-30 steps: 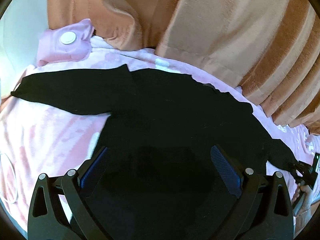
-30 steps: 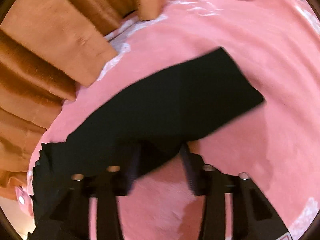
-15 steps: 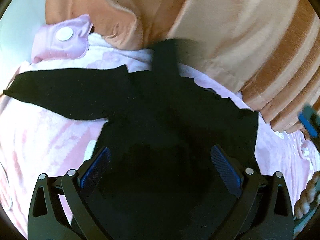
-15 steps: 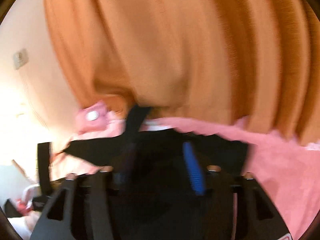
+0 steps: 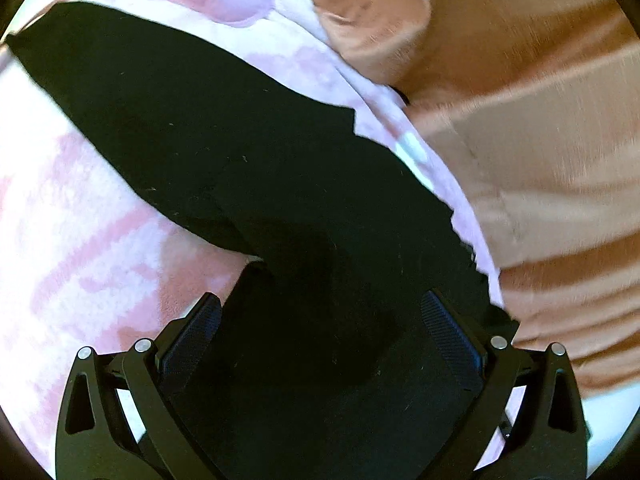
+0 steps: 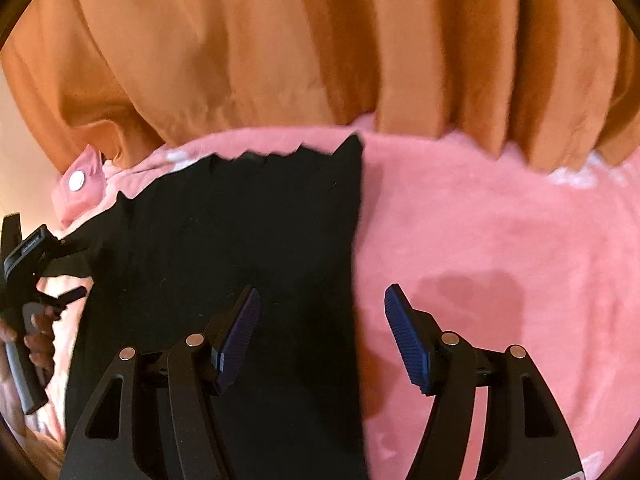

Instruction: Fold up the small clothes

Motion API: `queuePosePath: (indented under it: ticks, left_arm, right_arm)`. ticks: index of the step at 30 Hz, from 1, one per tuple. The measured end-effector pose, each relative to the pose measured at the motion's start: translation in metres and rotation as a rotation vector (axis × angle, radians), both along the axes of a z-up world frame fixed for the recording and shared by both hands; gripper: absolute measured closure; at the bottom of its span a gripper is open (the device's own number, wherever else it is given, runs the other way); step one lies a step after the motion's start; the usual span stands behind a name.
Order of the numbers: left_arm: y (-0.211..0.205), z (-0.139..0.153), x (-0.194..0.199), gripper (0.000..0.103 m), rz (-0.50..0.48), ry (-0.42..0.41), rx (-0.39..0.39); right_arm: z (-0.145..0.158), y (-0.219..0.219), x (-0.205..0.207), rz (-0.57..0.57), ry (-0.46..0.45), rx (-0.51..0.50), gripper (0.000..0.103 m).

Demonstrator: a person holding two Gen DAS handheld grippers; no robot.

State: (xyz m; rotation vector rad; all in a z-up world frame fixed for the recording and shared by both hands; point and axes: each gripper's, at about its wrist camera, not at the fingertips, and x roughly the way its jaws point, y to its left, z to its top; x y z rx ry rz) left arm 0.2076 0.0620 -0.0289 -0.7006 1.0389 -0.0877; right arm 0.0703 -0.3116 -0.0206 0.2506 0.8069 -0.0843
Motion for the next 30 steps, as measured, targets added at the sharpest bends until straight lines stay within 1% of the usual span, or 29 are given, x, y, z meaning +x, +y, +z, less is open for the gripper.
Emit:
queuePosePath:
  ticks: [3, 4, 6, 7, 8, 9, 10, 11, 12, 13, 14, 15, 16, 18, 19, 20, 22, 23, 24, 25, 26, 28, 29, 30]
  left_arm:
    - [-0.004, 0.001, -0.002, 0.005, 0.022, -0.022, -0.028]
    - [-0.009, 0.001, -0.002, 0.005, 0.011, -0.031, -0.033]
    - [-0.013, 0.001, -0.002, 0.005, -0.01, -0.041, -0.016]
    - [-0.015, 0.001, -0.002, 0.005, -0.024, -0.048, 0.001]
    - [-0.017, 0.001, -0.001, 0.005, -0.038, -0.059, 0.031]
    - [-0.016, 0.002, -0.001, 0.005, -0.044, -0.069, 0.052]
    - [-0.015, 0.004, 0.0, 0.005, -0.046, -0.081, 0.074]
    - [-0.013, 0.005, 0.001, 0.005, -0.044, -0.087, 0.083]
    - [-0.009, 0.007, 0.001, 0.005, -0.04, -0.092, 0.087]
    - [-0.005, 0.007, 0.001, 0.005, -0.037, -0.094, 0.086]
    - [-0.003, 0.005, 0.002, 0.005, -0.035, -0.091, 0.084]
    - [-0.001, 0.004, 0.003, 0.005, -0.03, -0.083, 0.081]
    - [0.002, 0.001, 0.004, 0.005, -0.021, -0.071, 0.068]
    - [0.007, -0.002, 0.005, 0.005, 0.005, -0.053, 0.018]
    - [0.008, -0.003, 0.005, 0.005, 0.013, -0.049, -0.004]
    - [0.008, -0.004, 0.005, 0.005, 0.016, -0.043, -0.025]
    - [0.005, -0.005, 0.004, 0.005, 0.005, -0.039, -0.025]
    - [0.001, -0.006, 0.003, 0.005, -0.006, -0.034, -0.021]
    - [-0.003, -0.007, 0.001, 0.005, -0.012, -0.026, -0.027]
    - [-0.007, -0.008, 0.0, 0.005, -0.023, -0.018, -0.044]
    - [-0.014, -0.009, -0.003, 0.005, -0.047, -0.007, -0.078]
    - [-0.024, -0.01, -0.005, 0.005, -0.079, 0.0, -0.101]
    - [-0.033, -0.012, -0.004, 0.005, -0.108, -0.001, -0.085]
    - [-0.04, -0.015, -0.001, 0.006, -0.134, 0.002, -0.043]
  right_arm:
    - [-0.011, -0.006, 0.021, -0.029, -0.005, 0.067, 0.039]
    - [-0.017, -0.009, 0.031, -0.042, -0.001, 0.112, 0.039]
    - [-0.025, -0.007, 0.045, -0.047, 0.011, 0.164, 0.039]
    - [-0.028, -0.004, 0.052, -0.038, 0.012, 0.177, 0.043]
    - [-0.03, -0.001, 0.057, -0.028, 0.015, 0.164, 0.05]
    - [-0.031, 0.002, 0.061, -0.023, 0.023, 0.134, 0.08]
    - [-0.031, 0.002, 0.064, -0.023, 0.033, 0.101, 0.099]
    - [-0.028, -0.006, 0.062, -0.033, 0.03, 0.105, 0.099]
    - [-0.023, -0.02, 0.056, -0.043, -0.003, 0.152, 0.1]
    - [-0.018, -0.038, 0.049, -0.08, -0.029, 0.179, 0.1]
    - [-0.013, -0.059, 0.04, -0.146, -0.049, 0.161, 0.1]
    - [-0.012, -0.078, 0.033, -0.204, -0.056, 0.147, 0.103]
    - [-0.017, -0.103, 0.024, -0.277, -0.041, 0.144, 0.103]
    - [-0.022, -0.124, 0.012, -0.351, -0.016, 0.159, 0.102]
    - [-0.02, -0.126, 0.006, -0.356, -0.022, 0.183, 0.102]
    - [-0.015, -0.12, 0.004, -0.324, -0.034, 0.199, 0.101]
    - [0.0, -0.089, 0.005, -0.198, -0.063, 0.19, 0.084]
    - [0.001, -0.081, 0.004, -0.162, -0.062, 0.184, 0.073]
    - [0.001, -0.064, 0.006, -0.11, -0.044, 0.165, 0.051]
    - [-0.002, -0.053, 0.006, -0.085, -0.027, 0.139, 0.044]
    - [-0.007, -0.043, 0.005, -0.068, -0.005, 0.101, 0.044]
    - [-0.014, -0.037, 0.005, -0.042, 0.039, 0.076, 0.044]
    - [-0.019, -0.037, 0.005, -0.039, 0.054, 0.095, 0.044]
    - [-0.023, -0.038, 0.005, -0.04, 0.06, 0.127, 0.044]
